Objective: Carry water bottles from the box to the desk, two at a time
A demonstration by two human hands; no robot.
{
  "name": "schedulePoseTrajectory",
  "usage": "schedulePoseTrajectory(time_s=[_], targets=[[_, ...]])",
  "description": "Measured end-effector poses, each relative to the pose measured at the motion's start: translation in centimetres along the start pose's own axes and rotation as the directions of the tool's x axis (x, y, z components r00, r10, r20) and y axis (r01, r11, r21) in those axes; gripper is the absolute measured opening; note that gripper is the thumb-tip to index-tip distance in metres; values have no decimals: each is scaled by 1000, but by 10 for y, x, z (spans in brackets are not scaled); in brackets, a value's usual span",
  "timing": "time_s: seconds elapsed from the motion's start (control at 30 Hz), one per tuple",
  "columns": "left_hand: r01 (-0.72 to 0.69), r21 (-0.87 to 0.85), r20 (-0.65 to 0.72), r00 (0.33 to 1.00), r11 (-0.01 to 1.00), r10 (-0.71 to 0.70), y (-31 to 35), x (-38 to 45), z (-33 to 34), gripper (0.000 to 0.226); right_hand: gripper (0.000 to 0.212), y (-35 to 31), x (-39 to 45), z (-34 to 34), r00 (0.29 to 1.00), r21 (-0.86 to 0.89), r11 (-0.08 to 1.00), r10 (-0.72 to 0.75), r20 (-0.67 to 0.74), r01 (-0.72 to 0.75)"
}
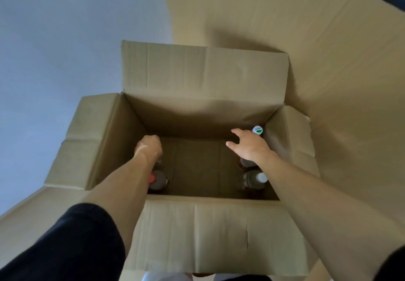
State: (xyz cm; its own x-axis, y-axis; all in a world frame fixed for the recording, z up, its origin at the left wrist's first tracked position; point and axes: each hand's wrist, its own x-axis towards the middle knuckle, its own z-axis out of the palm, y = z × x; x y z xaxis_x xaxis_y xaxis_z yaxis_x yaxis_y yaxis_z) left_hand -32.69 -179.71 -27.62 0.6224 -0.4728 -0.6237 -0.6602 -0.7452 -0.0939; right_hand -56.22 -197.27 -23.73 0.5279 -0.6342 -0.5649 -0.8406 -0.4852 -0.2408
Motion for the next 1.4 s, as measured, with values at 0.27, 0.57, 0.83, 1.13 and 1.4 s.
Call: schedulePoseTrajectory(time_s=[0.27,0.57,0.83,1.13,1.4], targets=[[-59,11,-172,983,998,60,28,5,-12,31,61,9,15,6,998,-63,998,1,69,3],[-194,29,-171,966,981,196,80,-7,-6,30,53,20,22,17,990,-197,980,65,129,-39],[-303,46,-182,934,952,307,97,-5,10,30,35,30,31,33,985,-276,958,115,128,-76],[-277,-193,-126,958,941,256,90,15,26,48,29,34,40,41,998,-334,942,58,41,-41],[-252,-313,-2,964,916,265,89,30,39,75,31,34,44,46,999,-183,983,5,-32,-10]])
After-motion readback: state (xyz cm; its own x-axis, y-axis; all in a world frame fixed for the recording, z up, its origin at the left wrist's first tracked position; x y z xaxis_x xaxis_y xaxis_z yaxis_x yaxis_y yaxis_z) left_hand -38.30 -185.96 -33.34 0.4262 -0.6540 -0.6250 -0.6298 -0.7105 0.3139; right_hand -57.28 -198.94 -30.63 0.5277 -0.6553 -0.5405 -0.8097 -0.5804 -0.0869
